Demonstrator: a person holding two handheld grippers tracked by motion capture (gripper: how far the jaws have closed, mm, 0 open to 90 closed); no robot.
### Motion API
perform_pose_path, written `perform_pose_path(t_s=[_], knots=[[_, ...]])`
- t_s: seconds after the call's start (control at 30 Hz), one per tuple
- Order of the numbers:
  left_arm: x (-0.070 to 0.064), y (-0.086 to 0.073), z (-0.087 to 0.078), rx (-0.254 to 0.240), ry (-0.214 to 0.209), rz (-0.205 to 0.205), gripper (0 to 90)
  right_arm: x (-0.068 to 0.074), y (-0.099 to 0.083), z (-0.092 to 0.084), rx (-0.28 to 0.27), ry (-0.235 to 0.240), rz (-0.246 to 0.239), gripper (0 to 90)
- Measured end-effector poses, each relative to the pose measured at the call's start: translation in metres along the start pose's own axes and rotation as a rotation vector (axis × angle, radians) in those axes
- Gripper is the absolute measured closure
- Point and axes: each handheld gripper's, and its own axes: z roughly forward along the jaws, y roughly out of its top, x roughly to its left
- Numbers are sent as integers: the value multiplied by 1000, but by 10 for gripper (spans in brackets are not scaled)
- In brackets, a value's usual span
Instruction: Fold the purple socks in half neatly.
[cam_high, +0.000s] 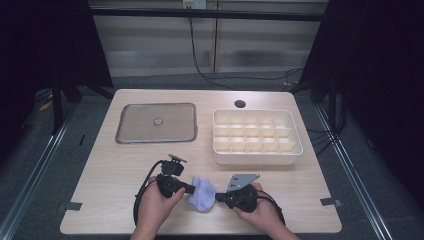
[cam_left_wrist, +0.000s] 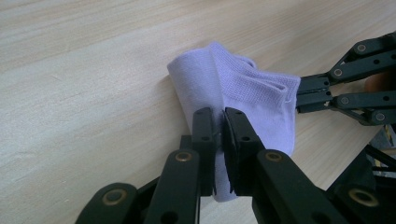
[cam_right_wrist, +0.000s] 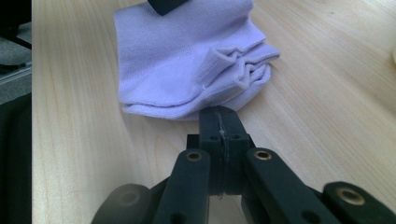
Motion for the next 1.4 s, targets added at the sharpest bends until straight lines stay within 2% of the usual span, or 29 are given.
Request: perform_pose_path(t_s=[0.07,0.1,0.27,0.3,0.63,0.97,1.0,1.1,1.17,1.2,1.23,1.4], knots=[[-2,1,0,-7,0,-6,830,0,0,0,1,-1,1,900],[-2,1,0,4,-1,8,825,0,0,0,0,0,1,900],[-5,3,1,7,0,11,826,0,0,0,1,0,-1,900],[-7,3,2,-6,0,-1,824,0,0,0,0,0,0,900],[-11,7,4,36,-7,35,851,0,0,0,1,0,2,900],[-17,9,4,23,-31,36,856,0,0,0,2,0,2,900],[-18,9,4,20,-42,22,857,0,0,0,2,0,-1,900],[-21,10,5,21,-50,38,857,0,1,1,0,-1,-1,900],[-24,11,7,12,-59,32,857,0,1,1,0,-1,0,900],[-24,11,8,25,-62,45,857,0,1,1,0,-1,0,900],[-26,11,9,13,-63,34,857,1,1,1,1,-1,2,900],[-29,13,14,30,-70,54,857,1,1,2,2,-2,2,900]])
